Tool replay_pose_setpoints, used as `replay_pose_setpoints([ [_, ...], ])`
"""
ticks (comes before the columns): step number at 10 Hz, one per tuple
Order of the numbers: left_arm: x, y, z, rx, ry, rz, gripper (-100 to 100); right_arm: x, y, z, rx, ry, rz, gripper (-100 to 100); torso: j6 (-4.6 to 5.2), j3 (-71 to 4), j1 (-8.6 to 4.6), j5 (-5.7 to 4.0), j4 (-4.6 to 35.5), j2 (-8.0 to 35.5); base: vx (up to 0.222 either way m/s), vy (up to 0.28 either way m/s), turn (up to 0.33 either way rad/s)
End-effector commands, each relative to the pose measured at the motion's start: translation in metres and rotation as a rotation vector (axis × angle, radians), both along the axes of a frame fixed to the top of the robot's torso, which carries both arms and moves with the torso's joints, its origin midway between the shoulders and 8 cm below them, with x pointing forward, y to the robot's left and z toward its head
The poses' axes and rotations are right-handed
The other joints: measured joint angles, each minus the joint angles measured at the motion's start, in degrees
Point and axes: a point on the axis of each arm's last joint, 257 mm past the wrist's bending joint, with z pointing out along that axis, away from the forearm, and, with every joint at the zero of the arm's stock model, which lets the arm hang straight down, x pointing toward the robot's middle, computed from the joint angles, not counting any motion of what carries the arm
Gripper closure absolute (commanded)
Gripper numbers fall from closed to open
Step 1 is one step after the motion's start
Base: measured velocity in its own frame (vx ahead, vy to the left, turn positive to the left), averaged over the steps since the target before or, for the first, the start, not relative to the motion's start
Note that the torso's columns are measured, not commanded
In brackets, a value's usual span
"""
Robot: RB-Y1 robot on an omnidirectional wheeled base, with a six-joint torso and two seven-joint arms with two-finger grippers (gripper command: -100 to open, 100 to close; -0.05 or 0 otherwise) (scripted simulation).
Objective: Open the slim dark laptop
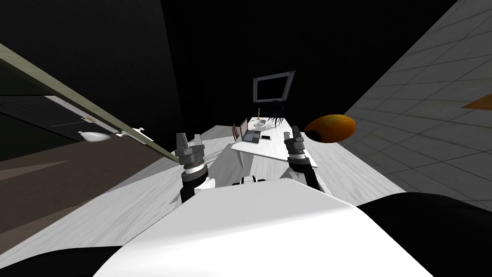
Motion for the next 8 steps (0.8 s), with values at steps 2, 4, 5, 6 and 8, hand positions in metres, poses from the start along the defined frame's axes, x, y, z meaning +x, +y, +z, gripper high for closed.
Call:
replay_pose_setpoints([
  [2, 0.0, 0.0, 0.0, 0.0, 0.0, 0.0, 0, 0.015, -0.001, -0.028, -0.223, 0.106, -0.073, -100, 0.0, 0.04, 0.04, 0.01, 0.04, 0.08, 0.079, 0.174, -0.036],
  [4, 0.0, 0.0, 0.0, 0.0, 0.0, 0.0, 0, 0.024, -0.006, -0.045, -0.363, 0.168, -0.126, -100, 0.0, 0.07, -0.01, 0.0, 0.06, 0.15, 0.069, 0.169, -0.044],
  [5, 0.0, 0.0, 0.0, 0.0, 0.0, 0.0, 0, 0.029, -0.01, -0.054, -0.438, 0.198, -0.155, -100, 0.0, 0.05, -0.14, -0.04, 0.05, 0.1, 0.093, 0.154, -0.048],
  [6, 0.0, 0.0, 0.0, 0.0, 0.0, 0.0, 0, 0.029, -0.01, -0.055, -0.449, 0.199, -0.158, -100, 0.01, 0.01, -0.15, -0.05, 0.03, 0.05, 0.07, 0.123, -0.019],
  [8, 0.0, 0.0, 0.0, 0.0, 0.0, 0.0, 0, 0.037, -0.021, -0.073, -0.607, 0.259, -0.222, -100, 0.0, 0.09, -0.09, -0.03, 0.06, 0.17, 0.059, 0.149, -0.036],
])
